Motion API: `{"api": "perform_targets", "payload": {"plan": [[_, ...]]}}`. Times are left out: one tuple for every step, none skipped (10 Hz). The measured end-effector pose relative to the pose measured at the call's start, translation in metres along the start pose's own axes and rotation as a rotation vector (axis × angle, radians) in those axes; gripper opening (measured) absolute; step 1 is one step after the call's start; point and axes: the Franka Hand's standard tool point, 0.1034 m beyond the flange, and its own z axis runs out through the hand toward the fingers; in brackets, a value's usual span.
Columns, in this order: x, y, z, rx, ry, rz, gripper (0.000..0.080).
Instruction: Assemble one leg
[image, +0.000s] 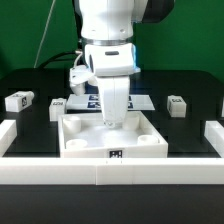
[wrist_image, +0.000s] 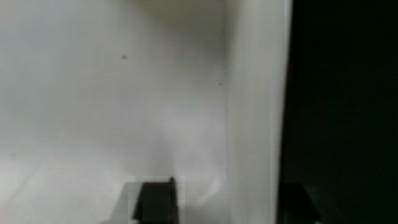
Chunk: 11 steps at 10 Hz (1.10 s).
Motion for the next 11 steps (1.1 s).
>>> {"api": "perform_targets", "payload": {"plan": [[0.0,0.001,0.0,-0.002,0.0,0.0,0.0133],[0.0,0.002,-0.001,-0.009,-0.001,0.0,0.0064],[0.0,0.002,-0.002,-0.01,-0.001,0.0,0.0064],[0.0,0.003,-0.002,-0.011,-0.001,0.0,0.0064],[0.0,0.003,-0.002,-0.011,-0.001,0.0,0.0064],[0.0,0.003,-0.002,-0.012,-0.001,0.0,0.0064],[0.0,0.003,-0.002,-0.012,-0.001,0.0,0.0064],[0.001,0.003,-0.002,-0.012,-0.001,0.009,0.0064],[0.012,0.005,-0.002,-0.013,0.003,0.04,0.0064],[0.026,0.008,-0.003,-0.016,0.007,0.064,0.0064],[0.043,0.012,-0.004,-0.02,0.013,0.072,0.0064]]}}
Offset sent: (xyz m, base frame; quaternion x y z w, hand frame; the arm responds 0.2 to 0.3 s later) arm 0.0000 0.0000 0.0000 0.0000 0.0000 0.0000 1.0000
